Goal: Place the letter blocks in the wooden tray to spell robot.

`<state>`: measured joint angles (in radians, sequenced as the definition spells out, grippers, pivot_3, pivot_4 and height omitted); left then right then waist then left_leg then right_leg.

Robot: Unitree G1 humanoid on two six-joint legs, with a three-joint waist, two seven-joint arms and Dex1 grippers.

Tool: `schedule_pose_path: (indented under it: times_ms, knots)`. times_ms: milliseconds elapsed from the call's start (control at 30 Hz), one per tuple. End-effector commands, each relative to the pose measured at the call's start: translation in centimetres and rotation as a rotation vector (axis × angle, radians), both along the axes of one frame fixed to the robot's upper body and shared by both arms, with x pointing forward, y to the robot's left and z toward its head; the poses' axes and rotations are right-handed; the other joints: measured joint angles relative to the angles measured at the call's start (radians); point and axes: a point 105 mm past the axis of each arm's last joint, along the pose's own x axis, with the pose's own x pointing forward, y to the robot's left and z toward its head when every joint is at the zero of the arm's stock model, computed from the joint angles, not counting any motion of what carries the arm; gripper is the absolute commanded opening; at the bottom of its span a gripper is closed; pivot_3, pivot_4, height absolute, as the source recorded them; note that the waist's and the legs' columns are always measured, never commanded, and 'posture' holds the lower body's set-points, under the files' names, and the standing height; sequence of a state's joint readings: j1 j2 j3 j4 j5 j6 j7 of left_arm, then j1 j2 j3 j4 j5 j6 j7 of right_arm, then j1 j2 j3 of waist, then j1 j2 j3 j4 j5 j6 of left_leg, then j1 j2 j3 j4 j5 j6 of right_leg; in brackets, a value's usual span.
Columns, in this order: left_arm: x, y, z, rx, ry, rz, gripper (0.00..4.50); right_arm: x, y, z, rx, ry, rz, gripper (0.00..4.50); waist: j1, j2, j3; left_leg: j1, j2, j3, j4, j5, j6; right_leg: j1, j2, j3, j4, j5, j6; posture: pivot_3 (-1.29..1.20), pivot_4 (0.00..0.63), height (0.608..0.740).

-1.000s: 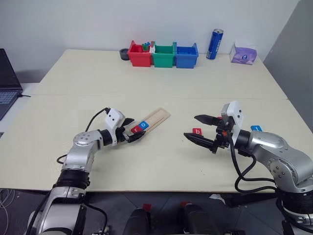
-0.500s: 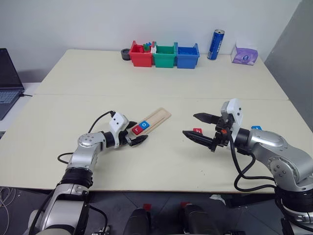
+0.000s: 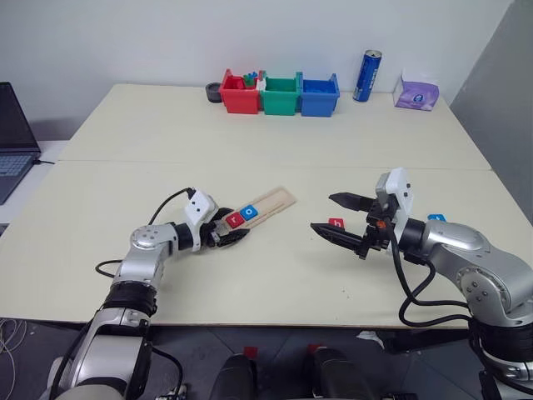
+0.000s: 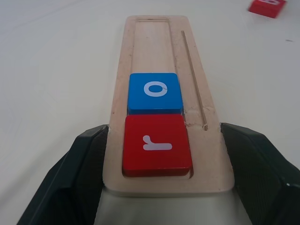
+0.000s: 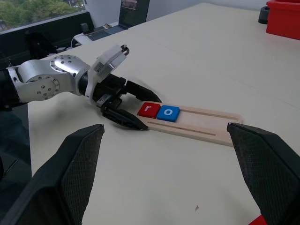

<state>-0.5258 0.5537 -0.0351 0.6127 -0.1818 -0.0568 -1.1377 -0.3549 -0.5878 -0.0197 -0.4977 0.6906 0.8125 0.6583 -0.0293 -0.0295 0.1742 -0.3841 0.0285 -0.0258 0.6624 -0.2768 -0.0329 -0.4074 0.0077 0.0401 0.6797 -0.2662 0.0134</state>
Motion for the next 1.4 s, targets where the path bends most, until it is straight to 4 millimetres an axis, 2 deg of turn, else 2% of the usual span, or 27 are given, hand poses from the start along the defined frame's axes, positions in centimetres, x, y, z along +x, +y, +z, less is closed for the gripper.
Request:
schedule_pose_path:
  times_ms: [33, 167, 300, 567, 900, 1033, 1400]
  knots:
    - [-2.5, 0.5, 0.9, 0.08, -0.023, -0.217, 3.38, -0.6, -0.1, 1.1, -0.012, -0.051, 0.047, 4.5, -0.002, 0.0, 0.0, 0.0, 0.0, 0.0, 0.0, 0.0, 0.0, -0.001, 0.0, 0.0, 0.0, 0.0, 0.0, 0.0, 0.15, 0.74]
    - [-3.4, 1.7, 1.2, 0.137, -0.012, -0.317, 3.38, -0.7, 0.0, 1.0, -0.027, -0.051, 0.075, 4.5, -0.001, 0.0, 0.0, 0.0, 0.0, 0.0, -0.001, 0.0, 0.0, -0.001, 0.0, 0.0, 0.0, 0.0, 0.0, 0.0, 0.15, 0.74]
    - [-3.5, 2.0, 1.2, 0.159, -0.027, -0.376, 3.38, -0.6, 0.1, 0.9, -0.032, -0.053, 0.092, 4.5, 0.001, 0.0, 0.0, -0.001, 0.0, 0.0, 0.0, 0.0, 0.0, -0.001, 0.0, -0.001, 0.0, 0.0, 0.0, 0.0, 0.15, 0.74]
    - [-3.5, 0.1, 0.8, 0.174, -0.059, -0.508, 3.38, -0.6, 0.1, 1.0, -0.045, -0.058, 0.108, 4.5, 0.001, -0.001, 0.001, -0.002, 0.0, 0.001, 0.0, 0.0, 0.001, -0.002, 0.0, -0.001, 0.0, 0.0, 0.0, 0.0, 0.15, 0.74]
    - [-1.6, -1.4, 0.6, 0.13, -0.091, -0.437, 3.38, -0.6, 0.0, 1.2, -0.05, -0.061, 0.101, 4.5, 0.001, -0.001, 0.001, -0.003, 0.0, 0.0, 0.001, 0.0, 0.001, -0.003, 0.001, -0.002, 0.0, 0.0, 0.0, 0.0, 0.15, 0.74]
    - [-1.8, -2.0, 0.0, 0.12, -0.085, -0.452, 3.38, -0.6, 0.0, 1.3, -0.052, -0.06, 0.101, 4.5, 0.001, -0.001, 0.001, -0.003, 0.0, 0.0, 0.001, 0.0, 0.001, -0.003, 0.001, -0.002, 0.0, 0.0, 0.0, 0.0, 0.15, 0.74]
    - [-1.8, -1.9, 0.0, 0.143, -0.092, -0.483, 3.38, -0.6, 0.2, 1.5, -0.056, -0.064, 0.103, 4.5, 0.001, -0.001, 0.001, -0.003, 0.0, 0.0, 0.001, 0.0, 0.001, -0.003, 0.001, -0.002, 0.001, 0.0, 0.0, 0.0, 0.15, 0.74]
